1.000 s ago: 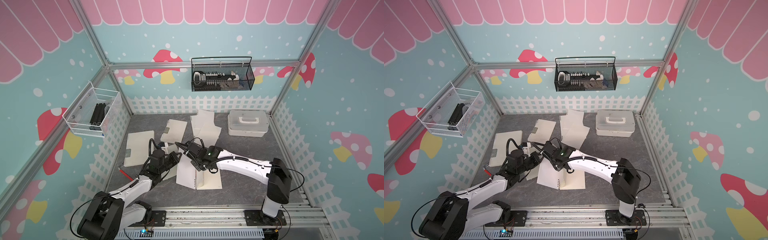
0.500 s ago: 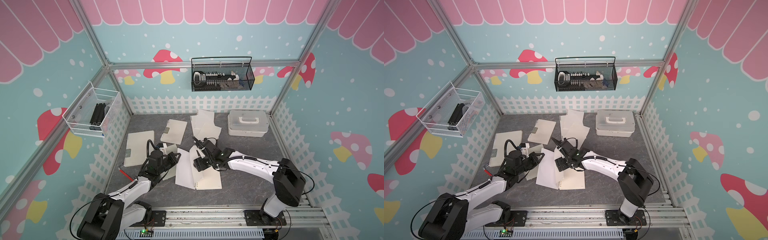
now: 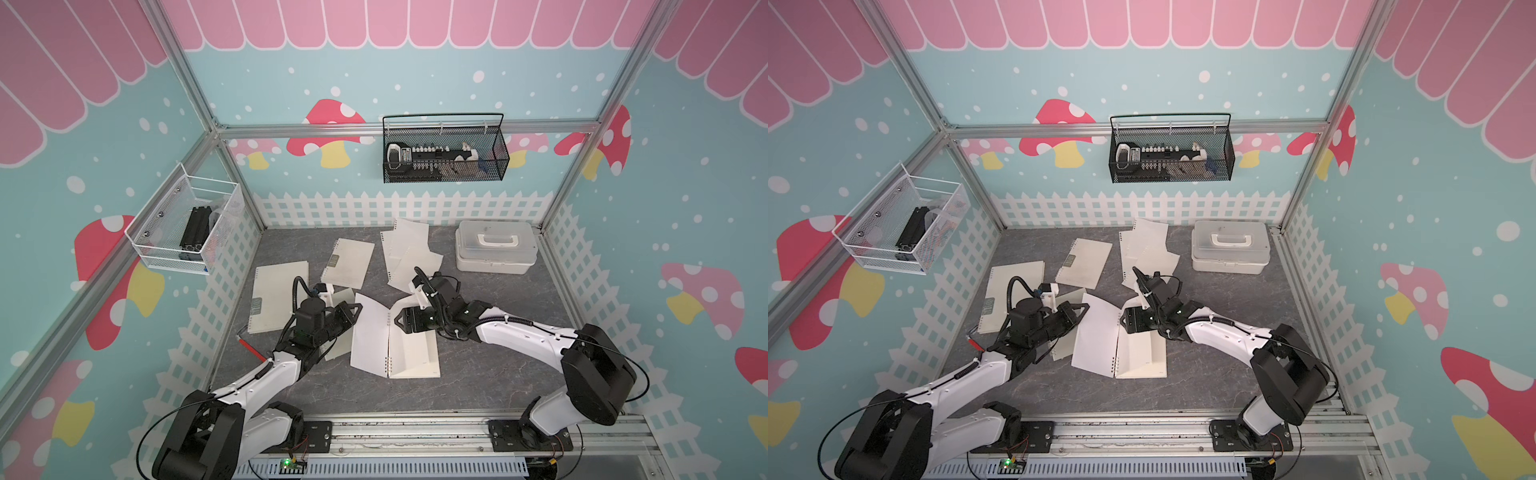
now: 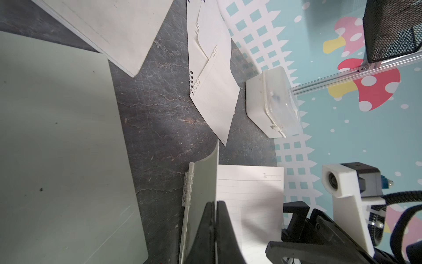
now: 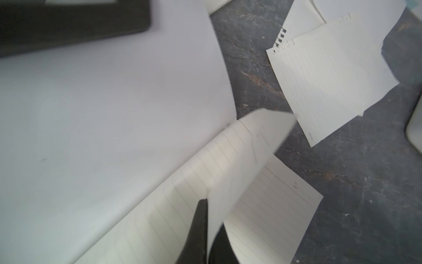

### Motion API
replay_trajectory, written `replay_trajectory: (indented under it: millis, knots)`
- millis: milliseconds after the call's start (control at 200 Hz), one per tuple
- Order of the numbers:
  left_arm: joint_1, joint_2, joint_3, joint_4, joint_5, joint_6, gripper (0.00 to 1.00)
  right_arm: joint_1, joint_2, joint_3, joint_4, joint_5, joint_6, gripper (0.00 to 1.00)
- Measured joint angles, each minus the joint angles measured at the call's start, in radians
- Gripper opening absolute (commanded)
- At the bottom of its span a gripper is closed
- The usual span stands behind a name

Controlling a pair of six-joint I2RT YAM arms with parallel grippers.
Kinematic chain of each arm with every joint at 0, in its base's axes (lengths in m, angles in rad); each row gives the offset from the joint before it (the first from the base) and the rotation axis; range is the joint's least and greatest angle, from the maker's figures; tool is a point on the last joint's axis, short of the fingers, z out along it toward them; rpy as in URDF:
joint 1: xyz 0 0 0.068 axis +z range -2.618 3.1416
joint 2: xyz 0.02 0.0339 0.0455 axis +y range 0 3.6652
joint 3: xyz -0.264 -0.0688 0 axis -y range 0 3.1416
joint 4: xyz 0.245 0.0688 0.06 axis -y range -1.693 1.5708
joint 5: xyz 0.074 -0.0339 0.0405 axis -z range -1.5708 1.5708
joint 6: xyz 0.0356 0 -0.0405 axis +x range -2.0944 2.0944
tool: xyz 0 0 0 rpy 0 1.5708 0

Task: Tear off pages from different notebooks
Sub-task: Tear off the paper from the notebook.

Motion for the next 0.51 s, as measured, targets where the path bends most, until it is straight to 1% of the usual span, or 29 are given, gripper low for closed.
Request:
replay_trajectory:
  millis: [110, 295, 385, 435, 480, 505]
  knots:
    - [0.000, -0.014, 0.000, -0.008, 0.002, 0.000, 0.00, -0.041, -0.040, -0.080, 0.098, -0.074, 0.063, 0.80]
    - [0.000, -0.015, 0.014, -0.030, 0.003, 0.001, 0.00, -0.072, -0.068, -0.136, 0.169, -0.132, 0.119, 0.81]
    - [0.000, -0.015, 0.023, -0.036, 0.007, 0.002, 0.00, -0.090, -0.076, -0.150, 0.190, -0.144, 0.134, 0.77]
    - [0.000, -0.014, 0.028, -0.037, 0.007, 0.003, 0.00, -0.097, -0.084, -0.158, 0.194, -0.142, 0.138, 0.71]
    - [-0.001, -0.012, 0.033, -0.037, 0.007, 0.003, 0.00, -0.101, -0.087, -0.161, 0.195, -0.136, 0.147, 0.58]
    - [-0.002, -0.009, 0.036, -0.037, 0.008, 0.004, 0.00, -0.102, -0.087, -0.161, 0.195, -0.133, 0.137, 0.48]
